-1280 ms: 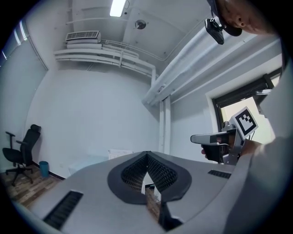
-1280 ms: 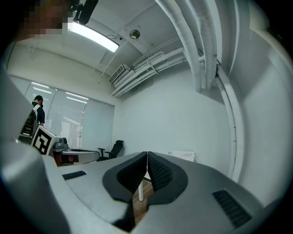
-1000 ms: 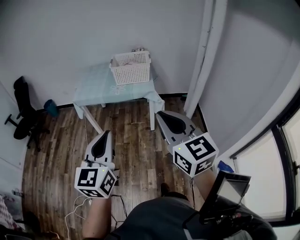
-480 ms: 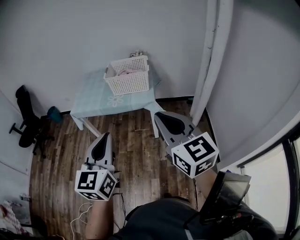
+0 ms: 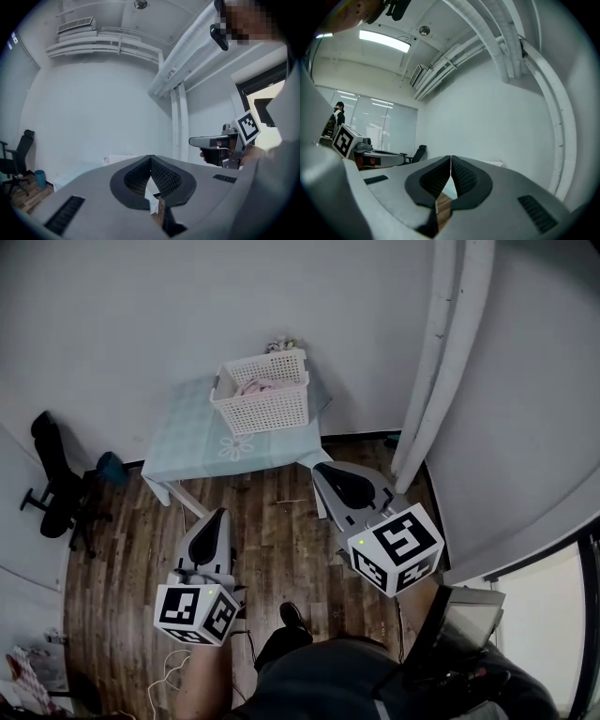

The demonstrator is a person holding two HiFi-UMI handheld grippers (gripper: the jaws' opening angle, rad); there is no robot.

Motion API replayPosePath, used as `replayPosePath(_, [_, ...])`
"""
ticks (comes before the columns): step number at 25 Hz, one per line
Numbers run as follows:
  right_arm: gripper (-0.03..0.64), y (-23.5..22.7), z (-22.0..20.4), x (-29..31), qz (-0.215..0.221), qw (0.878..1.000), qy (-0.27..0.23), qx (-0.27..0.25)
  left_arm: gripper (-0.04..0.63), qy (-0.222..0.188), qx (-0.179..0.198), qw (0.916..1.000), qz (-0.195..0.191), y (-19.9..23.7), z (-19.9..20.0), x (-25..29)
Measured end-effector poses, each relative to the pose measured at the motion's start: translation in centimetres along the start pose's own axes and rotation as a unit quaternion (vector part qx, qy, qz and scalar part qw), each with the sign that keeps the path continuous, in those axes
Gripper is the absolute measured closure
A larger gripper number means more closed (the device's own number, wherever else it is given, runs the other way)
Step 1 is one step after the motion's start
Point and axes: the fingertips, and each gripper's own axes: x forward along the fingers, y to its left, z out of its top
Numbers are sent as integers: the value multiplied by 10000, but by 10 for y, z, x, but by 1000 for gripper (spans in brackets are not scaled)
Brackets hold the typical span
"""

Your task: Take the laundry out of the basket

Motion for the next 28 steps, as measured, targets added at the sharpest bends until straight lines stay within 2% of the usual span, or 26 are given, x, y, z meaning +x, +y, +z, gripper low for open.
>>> replayPosePath(5, [601, -1, -5, 46, -132, 9999, 70, -84, 588, -78, -76, 9997, -223, 39, -3, 27])
replayPosePath(12, [601, 3, 12, 112, -155, 9994, 46, -321, 588, -208, -183, 9978, -600, 97, 13, 66])
replayPosePath(18, [601, -4, 10, 160, -616, 9976, 152, -267, 588, -274, -313, 9955, -854, 145, 11, 87])
replayPosePath(24, [601, 6, 9, 194, -577, 9976, 115, -363, 588, -78, -546, 9934, -1008, 186, -3, 108])
replayPosePath(28, [601, -10, 5, 211, -913, 9946, 281, -411, 588, -93, -582, 9926, -1057, 200, -3, 124])
